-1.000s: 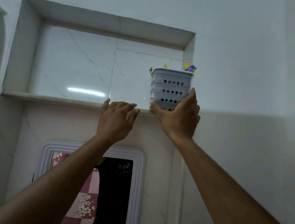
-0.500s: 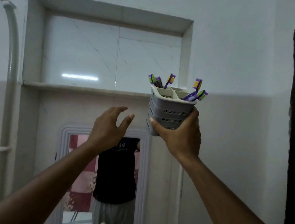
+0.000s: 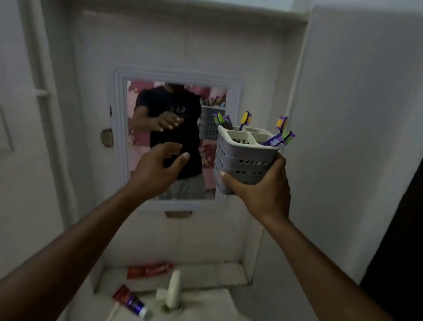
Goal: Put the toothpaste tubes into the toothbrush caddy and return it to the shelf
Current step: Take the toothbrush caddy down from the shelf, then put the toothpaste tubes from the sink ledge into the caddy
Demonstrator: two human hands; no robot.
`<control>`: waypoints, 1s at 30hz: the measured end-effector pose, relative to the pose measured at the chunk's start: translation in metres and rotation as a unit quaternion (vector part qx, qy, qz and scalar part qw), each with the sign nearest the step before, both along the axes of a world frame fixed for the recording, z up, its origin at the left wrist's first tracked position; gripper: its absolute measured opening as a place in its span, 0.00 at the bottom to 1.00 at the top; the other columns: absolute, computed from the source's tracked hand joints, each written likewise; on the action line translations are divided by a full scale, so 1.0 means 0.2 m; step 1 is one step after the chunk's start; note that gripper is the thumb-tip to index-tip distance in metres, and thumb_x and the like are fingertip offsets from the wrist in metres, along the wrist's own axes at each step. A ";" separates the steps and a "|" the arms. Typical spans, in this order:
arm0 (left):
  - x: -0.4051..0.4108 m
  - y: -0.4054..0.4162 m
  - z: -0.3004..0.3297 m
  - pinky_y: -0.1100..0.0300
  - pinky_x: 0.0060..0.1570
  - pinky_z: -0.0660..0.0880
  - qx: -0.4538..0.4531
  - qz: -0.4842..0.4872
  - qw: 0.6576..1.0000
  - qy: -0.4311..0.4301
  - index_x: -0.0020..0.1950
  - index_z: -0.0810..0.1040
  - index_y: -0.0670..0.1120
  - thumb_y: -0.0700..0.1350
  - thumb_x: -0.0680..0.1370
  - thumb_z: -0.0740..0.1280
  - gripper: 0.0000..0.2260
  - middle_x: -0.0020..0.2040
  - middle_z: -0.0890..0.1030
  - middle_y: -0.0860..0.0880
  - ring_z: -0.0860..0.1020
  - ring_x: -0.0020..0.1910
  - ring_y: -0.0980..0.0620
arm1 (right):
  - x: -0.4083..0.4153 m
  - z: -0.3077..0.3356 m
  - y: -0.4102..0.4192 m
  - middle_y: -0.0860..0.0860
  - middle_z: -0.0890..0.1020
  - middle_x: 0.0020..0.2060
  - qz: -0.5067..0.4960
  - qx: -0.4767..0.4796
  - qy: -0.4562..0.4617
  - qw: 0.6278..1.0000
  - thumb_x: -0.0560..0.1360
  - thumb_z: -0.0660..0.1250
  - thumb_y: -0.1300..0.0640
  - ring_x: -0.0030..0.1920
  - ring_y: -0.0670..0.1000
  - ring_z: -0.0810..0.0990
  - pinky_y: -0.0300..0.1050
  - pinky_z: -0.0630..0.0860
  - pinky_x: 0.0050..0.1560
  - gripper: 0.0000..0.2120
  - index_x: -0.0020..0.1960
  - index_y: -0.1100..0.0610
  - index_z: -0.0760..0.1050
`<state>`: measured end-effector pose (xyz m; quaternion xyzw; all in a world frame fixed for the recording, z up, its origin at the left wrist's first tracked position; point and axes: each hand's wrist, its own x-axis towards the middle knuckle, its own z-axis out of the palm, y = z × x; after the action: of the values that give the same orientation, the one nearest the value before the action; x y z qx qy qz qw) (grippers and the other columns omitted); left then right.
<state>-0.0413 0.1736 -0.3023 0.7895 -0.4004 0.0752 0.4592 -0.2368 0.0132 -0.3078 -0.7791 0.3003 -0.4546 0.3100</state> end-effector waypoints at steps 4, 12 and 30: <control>0.00 0.05 -0.19 0.55 0.62 0.78 0.014 -0.005 0.999 0.047 0.72 0.81 0.45 0.56 0.84 0.69 0.21 0.67 0.84 0.47 0.82 0.64 0.50 | -0.01 -0.19 -0.01 0.47 0.83 0.68 0.003 0.059 0.021 0.998 0.60 0.89 0.33 0.65 0.54 0.85 0.57 0.84 0.59 0.53 0.75 0.52 0.69; -0.06 0.15 -0.76 0.57 0.59 0.78 0.087 0.035 0.985 0.146 0.71 0.82 0.43 0.52 0.84 0.70 0.18 0.67 0.84 0.46 0.84 0.62 0.47 | 0.01 -0.76 -0.08 0.49 0.83 0.69 0.027 0.120 0.109 0.986 0.59 0.90 0.36 0.67 0.56 0.84 0.59 0.83 0.62 0.54 0.75 0.53 0.68; 0.11 0.17 -1.64 0.47 0.71 0.75 0.491 0.053 0.859 0.134 0.80 0.72 0.44 0.45 0.83 0.72 0.25 0.77 0.74 0.43 0.73 0.75 0.43 | 0.20 -1.68 -0.22 0.55 0.82 0.67 0.105 0.193 0.273 0.937 0.58 0.91 0.38 0.64 0.62 0.85 0.47 0.76 0.50 0.58 0.77 0.58 0.67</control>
<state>-0.0191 0.2075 -0.6308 0.9350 -0.2774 -0.2135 0.0572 -0.1966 -0.0315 -0.6435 -0.8256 0.3717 -0.1230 0.4063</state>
